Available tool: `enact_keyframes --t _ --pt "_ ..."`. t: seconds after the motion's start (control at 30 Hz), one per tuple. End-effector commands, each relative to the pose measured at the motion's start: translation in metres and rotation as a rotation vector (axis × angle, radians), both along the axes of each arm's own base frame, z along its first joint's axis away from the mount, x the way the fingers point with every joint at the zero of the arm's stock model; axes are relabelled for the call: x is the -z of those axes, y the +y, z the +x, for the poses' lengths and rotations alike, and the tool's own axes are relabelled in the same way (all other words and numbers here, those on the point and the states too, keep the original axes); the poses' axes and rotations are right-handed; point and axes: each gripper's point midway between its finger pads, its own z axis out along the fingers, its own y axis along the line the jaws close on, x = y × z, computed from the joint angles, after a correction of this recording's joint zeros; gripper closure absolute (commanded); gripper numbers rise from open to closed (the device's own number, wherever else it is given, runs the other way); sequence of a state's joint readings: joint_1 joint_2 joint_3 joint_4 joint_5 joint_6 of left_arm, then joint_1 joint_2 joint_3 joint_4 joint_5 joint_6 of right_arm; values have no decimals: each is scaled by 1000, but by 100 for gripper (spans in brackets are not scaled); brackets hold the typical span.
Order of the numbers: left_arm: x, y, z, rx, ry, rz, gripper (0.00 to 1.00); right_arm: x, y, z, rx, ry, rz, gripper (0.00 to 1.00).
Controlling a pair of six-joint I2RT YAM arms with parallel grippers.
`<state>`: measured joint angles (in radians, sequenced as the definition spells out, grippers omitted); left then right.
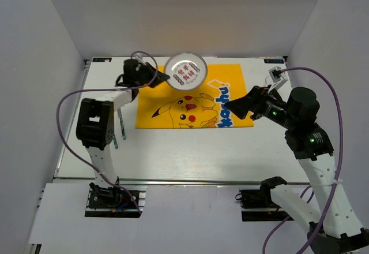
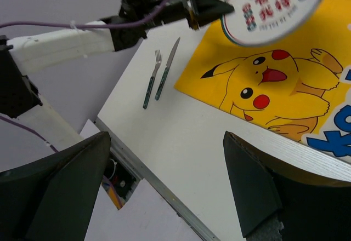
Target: Set the dinner table for one person
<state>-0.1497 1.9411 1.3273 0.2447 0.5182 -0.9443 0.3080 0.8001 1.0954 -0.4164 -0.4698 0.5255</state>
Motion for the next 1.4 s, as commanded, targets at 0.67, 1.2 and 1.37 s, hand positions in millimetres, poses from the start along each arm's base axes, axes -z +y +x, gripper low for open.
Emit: enact_keyframes --t 0.67,1.2,1.37 --pt "109 -61 -34 123 172 96 100 7 -6 -11 11 -5 -9 11" --pt "97 -43 -42 53 198 184 2 1 -4 -14 -6 -11 3 11" --pt "97 3 -58 -131 366 383 2 0 -4 -12 -6 -15 3 11"
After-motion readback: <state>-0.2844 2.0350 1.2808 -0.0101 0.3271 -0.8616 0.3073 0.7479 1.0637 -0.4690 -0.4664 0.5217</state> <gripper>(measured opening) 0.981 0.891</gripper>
